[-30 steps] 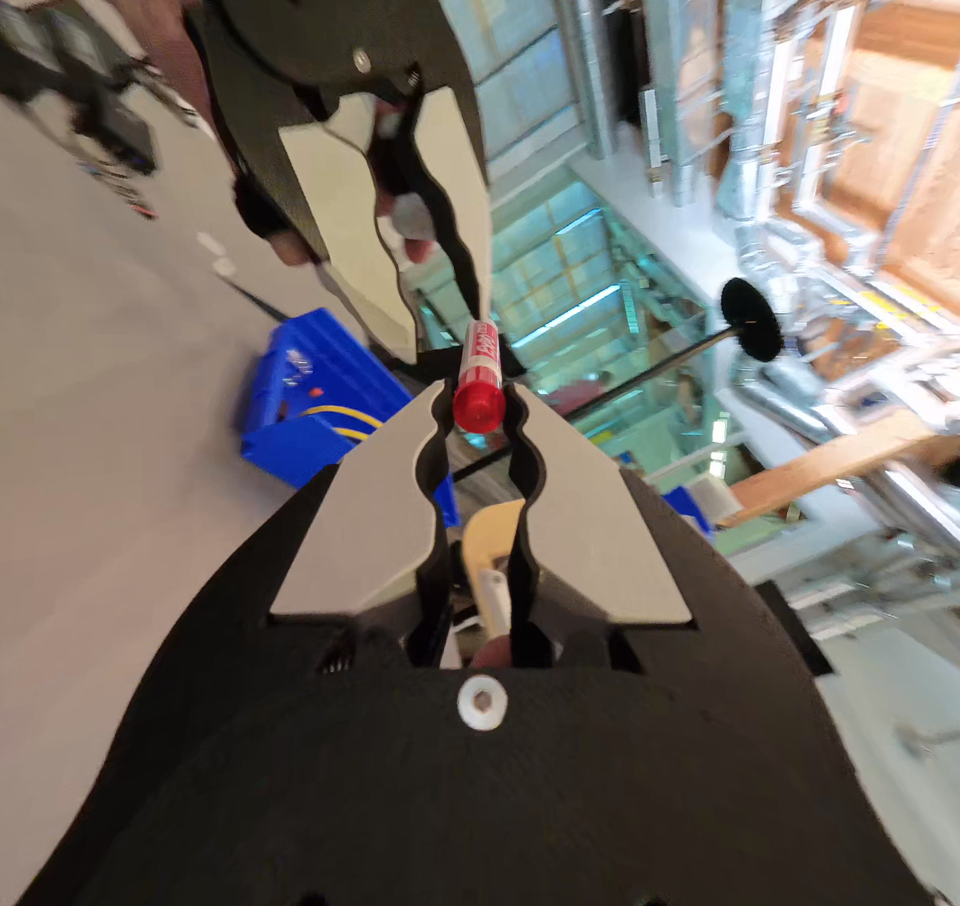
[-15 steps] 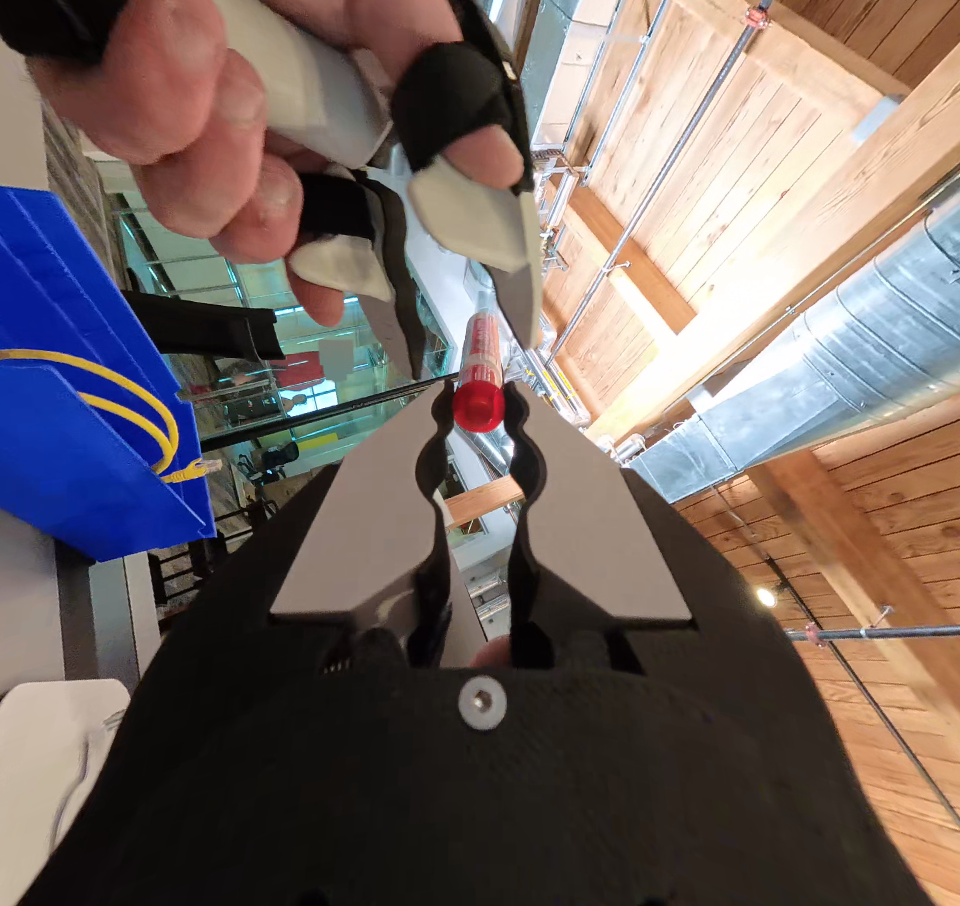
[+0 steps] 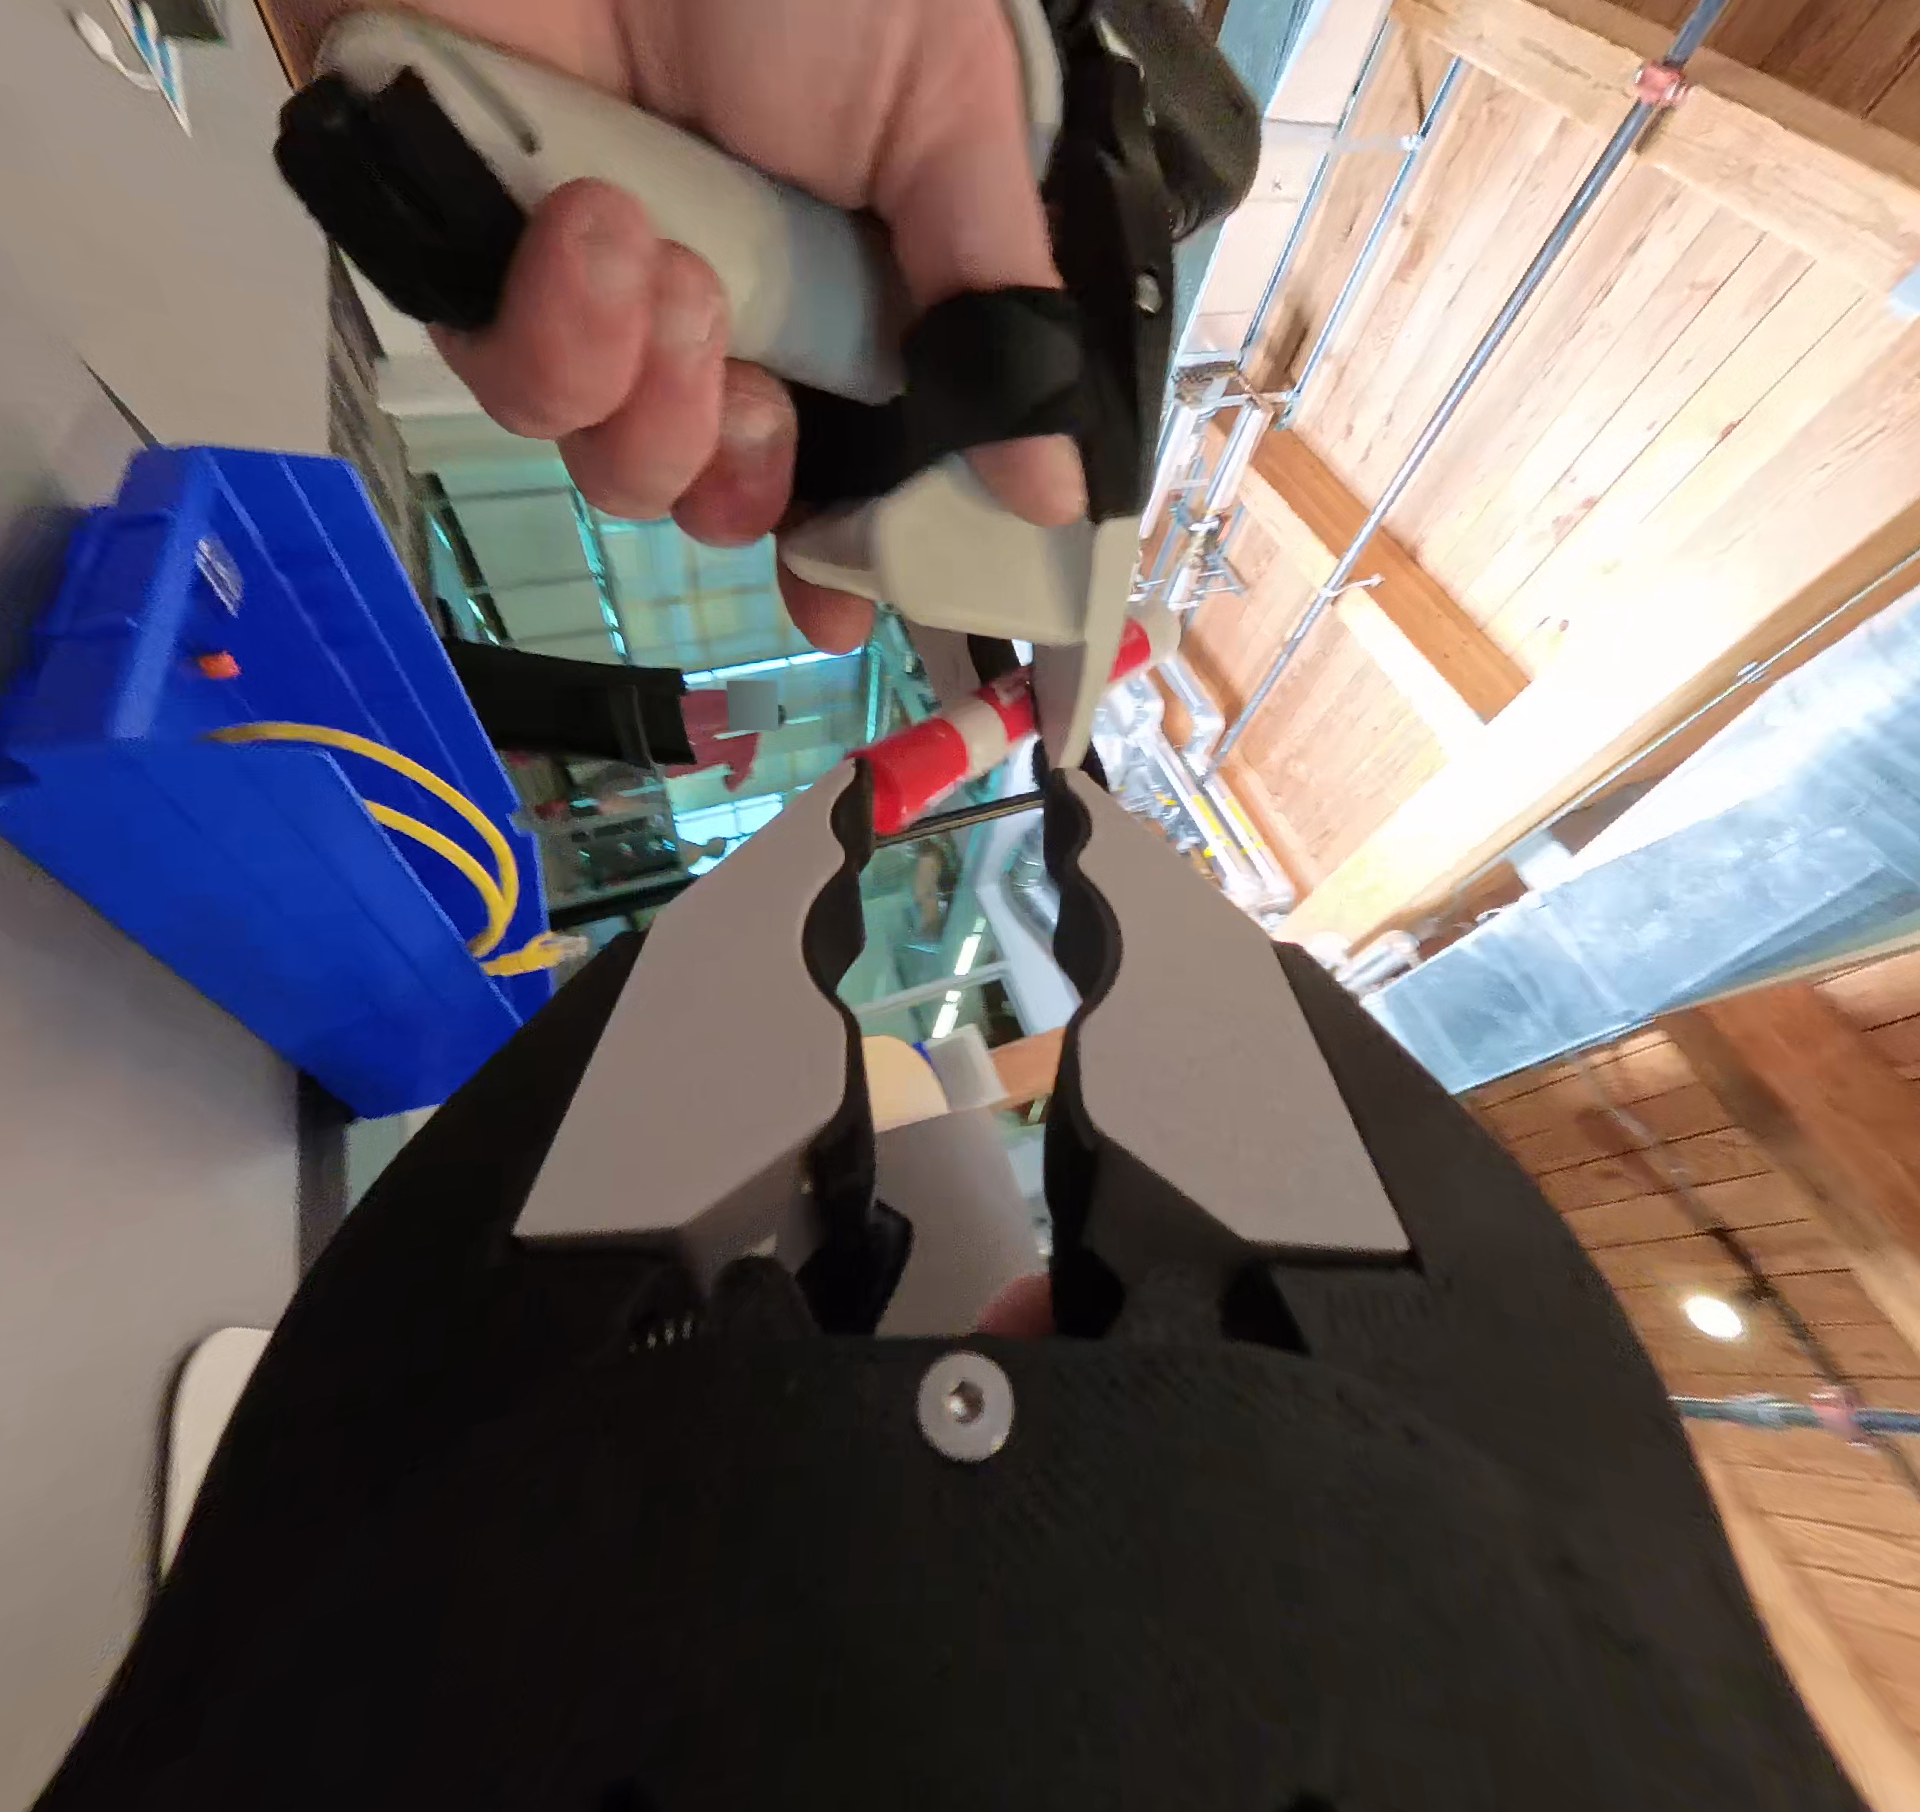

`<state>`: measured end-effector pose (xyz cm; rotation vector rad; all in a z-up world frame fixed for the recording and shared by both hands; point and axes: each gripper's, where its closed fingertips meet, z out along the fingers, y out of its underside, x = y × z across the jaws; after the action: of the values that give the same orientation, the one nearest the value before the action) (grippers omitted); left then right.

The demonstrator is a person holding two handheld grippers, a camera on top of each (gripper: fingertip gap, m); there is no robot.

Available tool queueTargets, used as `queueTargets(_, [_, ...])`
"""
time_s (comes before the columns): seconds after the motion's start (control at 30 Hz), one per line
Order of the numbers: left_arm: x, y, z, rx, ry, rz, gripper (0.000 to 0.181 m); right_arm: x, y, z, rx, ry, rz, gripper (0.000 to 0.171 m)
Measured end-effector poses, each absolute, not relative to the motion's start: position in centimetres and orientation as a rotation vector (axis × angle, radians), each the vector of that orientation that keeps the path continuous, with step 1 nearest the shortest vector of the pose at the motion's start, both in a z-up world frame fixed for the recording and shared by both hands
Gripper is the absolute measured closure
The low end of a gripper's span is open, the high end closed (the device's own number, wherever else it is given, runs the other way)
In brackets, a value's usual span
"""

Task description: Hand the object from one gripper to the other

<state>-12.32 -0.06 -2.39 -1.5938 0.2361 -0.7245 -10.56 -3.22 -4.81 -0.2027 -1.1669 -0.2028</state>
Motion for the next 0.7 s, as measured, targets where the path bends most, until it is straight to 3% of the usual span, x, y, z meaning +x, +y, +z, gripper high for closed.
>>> queueTargets(0.53, [-11.5,0.4,-2.9,-1.303,0.952,0.672,0.162,-7.0,-1.8,-1.9,-0.817,-1.362,0.856,0.131])
queueTargets(0.7, [-10.4,0.9,-4.1,-1.317,1.057,0.696,0.162,-5.7,-1.8,-1.4,-0.728,-1.411,0.736,0.131])
